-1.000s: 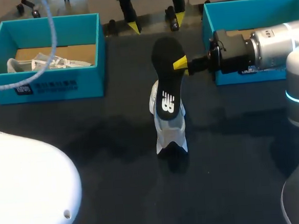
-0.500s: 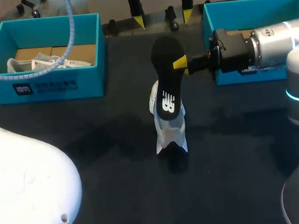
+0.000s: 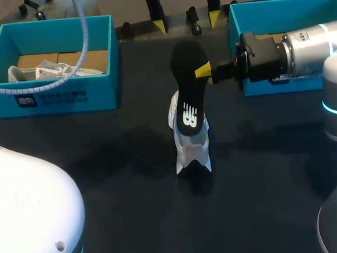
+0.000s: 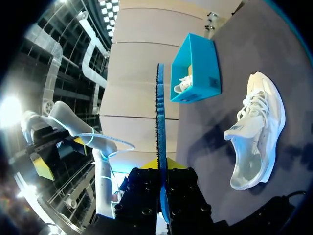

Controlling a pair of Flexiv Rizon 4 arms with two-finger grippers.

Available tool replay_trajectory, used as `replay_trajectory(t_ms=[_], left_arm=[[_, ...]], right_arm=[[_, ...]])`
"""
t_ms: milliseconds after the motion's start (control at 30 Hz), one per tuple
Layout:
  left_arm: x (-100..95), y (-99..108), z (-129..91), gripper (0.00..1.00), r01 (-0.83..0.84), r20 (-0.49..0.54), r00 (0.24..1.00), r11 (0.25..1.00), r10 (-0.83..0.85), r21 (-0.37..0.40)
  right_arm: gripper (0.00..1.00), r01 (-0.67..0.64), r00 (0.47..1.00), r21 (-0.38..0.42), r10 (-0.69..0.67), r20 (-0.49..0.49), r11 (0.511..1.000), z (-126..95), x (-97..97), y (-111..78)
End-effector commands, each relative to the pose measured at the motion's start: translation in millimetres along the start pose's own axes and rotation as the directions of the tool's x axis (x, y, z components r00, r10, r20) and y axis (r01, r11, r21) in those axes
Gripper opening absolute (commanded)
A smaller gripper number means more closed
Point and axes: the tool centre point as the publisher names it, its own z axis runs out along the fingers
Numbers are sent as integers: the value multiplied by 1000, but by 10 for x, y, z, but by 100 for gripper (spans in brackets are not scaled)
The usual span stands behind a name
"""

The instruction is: Take the shoe out of the shoebox, open the shoe tongue, remove and reinsert the insole, then place the shoe into the shoebox

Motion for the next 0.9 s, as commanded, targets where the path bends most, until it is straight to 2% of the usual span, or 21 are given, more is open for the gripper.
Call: replay_trajectory(t_ms=[33,433,567,733,900], left_arm=[[111,-46,80,100,-2,105,994,1000,2,-3],[272,-64,141,100,-11,309,951,999,21,-35],[331,-86,164,100,-3,422,907,999,18,-37],[441,-77,208,100,-5,500,865,999,26,-42],[505,-93,235,100,-3,609,792,998,40,-61]], right_arm=[[0,0,1000,-8,0,1,1000,12,17,-29],[0,1,1000,-36,-1,7,999,-35,52,-95],[0,2,1000,-43,-2,8,999,-50,70,-110],[0,-1,1000,-49,2,10,999,-83,95,-124],[0,-10,1000,-47,11,16,999,-108,117,-145]])
